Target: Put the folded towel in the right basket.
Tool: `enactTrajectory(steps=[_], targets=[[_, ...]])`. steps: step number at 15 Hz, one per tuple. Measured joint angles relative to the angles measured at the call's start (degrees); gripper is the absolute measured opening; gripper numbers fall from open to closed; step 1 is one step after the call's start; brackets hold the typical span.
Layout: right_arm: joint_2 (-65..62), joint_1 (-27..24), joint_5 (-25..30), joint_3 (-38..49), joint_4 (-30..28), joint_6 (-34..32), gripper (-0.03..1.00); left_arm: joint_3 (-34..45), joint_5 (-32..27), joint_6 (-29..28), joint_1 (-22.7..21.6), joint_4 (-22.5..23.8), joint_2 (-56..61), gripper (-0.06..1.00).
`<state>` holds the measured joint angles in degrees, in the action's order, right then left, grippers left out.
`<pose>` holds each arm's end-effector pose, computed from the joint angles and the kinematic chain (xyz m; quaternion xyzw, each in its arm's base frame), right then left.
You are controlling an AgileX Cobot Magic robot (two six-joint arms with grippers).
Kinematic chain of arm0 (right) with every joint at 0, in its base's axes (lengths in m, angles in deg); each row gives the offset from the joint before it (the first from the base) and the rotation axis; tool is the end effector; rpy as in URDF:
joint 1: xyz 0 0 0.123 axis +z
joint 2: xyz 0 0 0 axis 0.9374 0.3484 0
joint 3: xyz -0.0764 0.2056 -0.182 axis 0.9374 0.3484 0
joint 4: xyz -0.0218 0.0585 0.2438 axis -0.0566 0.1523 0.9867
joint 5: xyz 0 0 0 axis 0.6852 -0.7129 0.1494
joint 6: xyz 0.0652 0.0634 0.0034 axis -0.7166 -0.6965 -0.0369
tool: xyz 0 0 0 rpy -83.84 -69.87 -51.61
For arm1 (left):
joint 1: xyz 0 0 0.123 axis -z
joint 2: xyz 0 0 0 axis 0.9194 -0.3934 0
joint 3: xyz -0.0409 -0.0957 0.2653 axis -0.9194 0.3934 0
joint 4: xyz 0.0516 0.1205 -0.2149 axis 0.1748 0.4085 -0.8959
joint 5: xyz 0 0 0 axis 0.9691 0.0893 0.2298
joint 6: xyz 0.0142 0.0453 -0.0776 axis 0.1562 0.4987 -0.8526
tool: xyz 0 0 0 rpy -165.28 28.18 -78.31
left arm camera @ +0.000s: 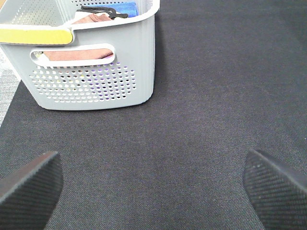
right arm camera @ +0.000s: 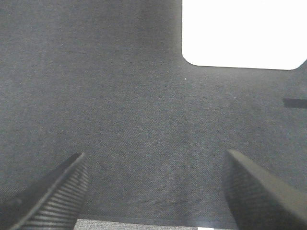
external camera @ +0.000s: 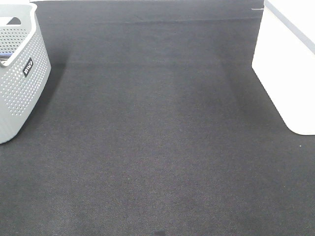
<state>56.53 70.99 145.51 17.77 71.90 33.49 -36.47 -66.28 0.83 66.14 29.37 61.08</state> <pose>0.0180 0.0075 0.2780 -0.0472 0.8901 0.0307 0.4522 -0.0054 -0.0026 0.2777 0.0069 0.8503 -0.0052 0.5263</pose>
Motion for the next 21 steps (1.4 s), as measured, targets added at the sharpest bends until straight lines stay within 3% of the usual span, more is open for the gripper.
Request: enactTrajectory(steps=[6, 21], targets=[[-9.0, -1.2, -0.3, 0.0, 0.3, 0.1, 0.73, 0.0, 0.0, 0.0, 0.0, 0.0, 0.0, 0.97], [-9.5, -1.2, -0.2, 0.2, 0.3, 0.1, 0.73, 0.0, 0.0, 0.0, 0.0, 0.0, 0.0, 0.97]])
